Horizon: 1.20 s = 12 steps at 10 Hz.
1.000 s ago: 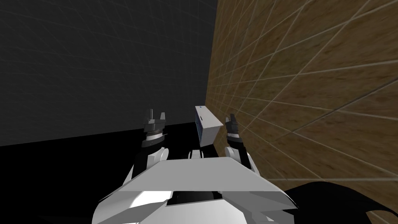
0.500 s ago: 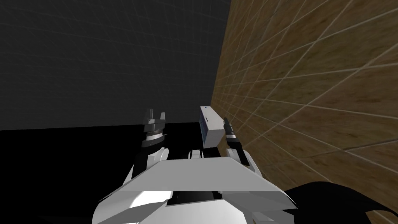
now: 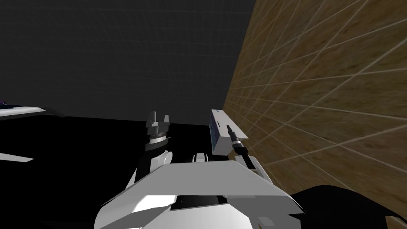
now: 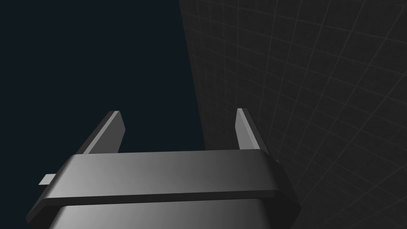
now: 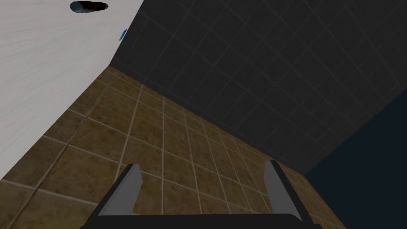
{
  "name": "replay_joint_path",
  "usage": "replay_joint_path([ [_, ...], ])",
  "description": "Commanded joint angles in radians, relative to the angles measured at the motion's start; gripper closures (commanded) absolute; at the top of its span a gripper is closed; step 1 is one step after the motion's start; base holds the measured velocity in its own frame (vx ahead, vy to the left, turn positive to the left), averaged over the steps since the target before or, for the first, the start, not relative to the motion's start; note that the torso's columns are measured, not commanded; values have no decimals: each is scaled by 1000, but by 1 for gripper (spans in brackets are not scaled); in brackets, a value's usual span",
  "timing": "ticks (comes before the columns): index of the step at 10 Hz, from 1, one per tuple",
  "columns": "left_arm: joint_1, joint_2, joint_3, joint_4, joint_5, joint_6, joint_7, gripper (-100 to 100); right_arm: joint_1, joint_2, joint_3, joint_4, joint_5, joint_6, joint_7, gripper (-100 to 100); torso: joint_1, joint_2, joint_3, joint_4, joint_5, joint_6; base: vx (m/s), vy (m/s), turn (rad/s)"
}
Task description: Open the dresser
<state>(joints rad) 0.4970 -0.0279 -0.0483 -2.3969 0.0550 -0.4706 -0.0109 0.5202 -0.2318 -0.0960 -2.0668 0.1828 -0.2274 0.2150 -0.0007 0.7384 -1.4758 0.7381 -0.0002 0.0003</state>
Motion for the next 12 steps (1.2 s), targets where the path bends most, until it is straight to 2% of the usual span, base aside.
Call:
replay_joint_path([
  [1,0,0,0,0,0,0,0,0,2,-15,-3,75,54,27,25,-100,2,0,0,0,0,-1,40,42,163],
  [2,0,0,0,0,0,0,0,0,8,-34,-10,118,98,57,42,-100,0,0,0,0,0,1,53,57,375],
  [3,0,0,0,0,0,0,0,0,8,-34,-10,125,98,57,42,-100,1,-1,-1,0,0,-1,45,39,173],
  [4,0,0,0,0,0,0,0,0,14,-52,-18,165,143,88,60,-100,0,0,0,0,0,0,41,51,428],
  [5,0,0,0,0,0,0,0,0,14,-52,-18,176,144,88,60,-100,1,-1,0,0,0,-1,41,33,158],
  [6,0,0,0,0,0,0,0,0,20,-69,-26,204,188,120,79,-100,0,0,0,0,0,1,58,40,287],
  [7,0,0,0,0,0,0,0,0,20,-69,-26,224,191,120,79,-100,1,-1,0,0,0,-1,51,30,193],
  [8,0,0,0,0,0,0,0,0,27,-87,-34,260,232,151,99,-100,0,0,0,0,0,0,38,37,277],
  [9,0,0,0,0,0,0,0,0,27,-87,-34,280,239,151,99,-100,-5,-9,-2,-4,-6,-7,29,37,226],
  [10,0,0,0,0,0,0,0,0,27,-87,-34,280,239,151,99,-100,-10,-15,-6,-7,-10,-6,16,14,20],
  [11,0,0,0,0,0,0,0,0,33,-105,-43,314,284,183,119,-100,-12,-16,-6,-9,-13,-6,31,30,210],
  [12,0,0,0,0,0,0,0,0,33,-105,-43,327,287,183,119,-100,-15,-22,-7,-12,-18,-10,17,30,234],
])
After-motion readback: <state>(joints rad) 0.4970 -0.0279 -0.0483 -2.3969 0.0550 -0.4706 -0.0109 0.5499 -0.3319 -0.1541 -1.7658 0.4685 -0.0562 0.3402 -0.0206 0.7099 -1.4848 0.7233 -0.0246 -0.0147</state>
